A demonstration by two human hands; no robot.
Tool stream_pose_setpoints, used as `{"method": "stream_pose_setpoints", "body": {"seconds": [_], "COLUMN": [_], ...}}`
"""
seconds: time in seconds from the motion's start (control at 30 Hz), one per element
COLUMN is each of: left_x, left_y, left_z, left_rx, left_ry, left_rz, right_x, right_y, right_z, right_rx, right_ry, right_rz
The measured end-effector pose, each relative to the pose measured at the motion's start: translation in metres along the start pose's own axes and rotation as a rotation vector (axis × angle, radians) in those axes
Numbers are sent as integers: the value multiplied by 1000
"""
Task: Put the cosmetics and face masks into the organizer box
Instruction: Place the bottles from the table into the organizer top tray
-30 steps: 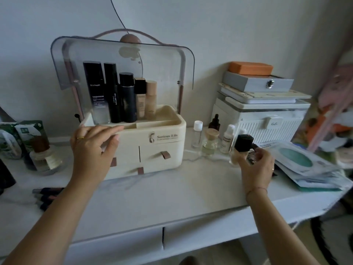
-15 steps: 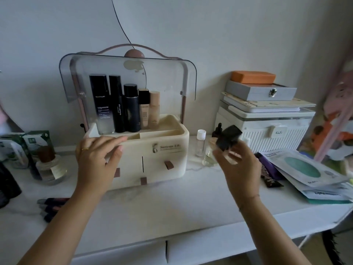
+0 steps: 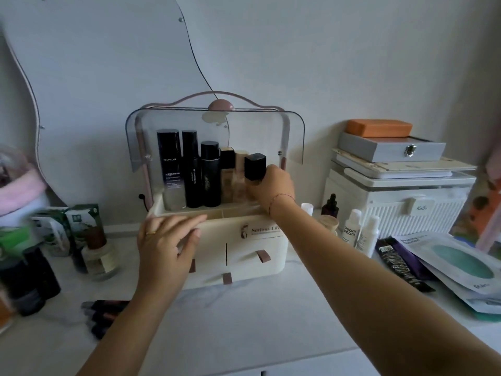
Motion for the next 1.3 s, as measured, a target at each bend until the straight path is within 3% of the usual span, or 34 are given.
{"method": "stream_pose_setpoints", "body": {"seconds": [0.2,0.33,0.5,0.7,0.93,1.13,1.3], "left_x": [8,23,33,34,43,47,45], "left_y": [-7,-3,28,55,77,98,107], "left_z": [14,35,71,103,122,130,133], "left_rx": [-29,-186,-453,-438,-485,-487,-433], "left_ry": [-47,-112,-256,-351,-435,-479,-515], "left_rz": [23,-7,-114,-72,4,41,123], "right_x": [0,-1,5,37,66,71,66], "right_y": [11,11,3,-19,-13,-3,-2], "right_z": [11,9,-7,-27,3,30,36], "right_rx": [-12,-41,-6,231,70,-137,-174], "right_ry": [38,36,-34,-93,49,114,124], "right_rz": [-227,-248,-196,41,273,256,207]}}
Point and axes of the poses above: each hand's wrist, its own z-axis towards the middle knuckle, its own y-axis out of the palm, x = y × z, the point moved 3 cm from there along z, towards the middle knuckle, and after that the axes turned 5 degrees about -x, right-handed, at the moved point
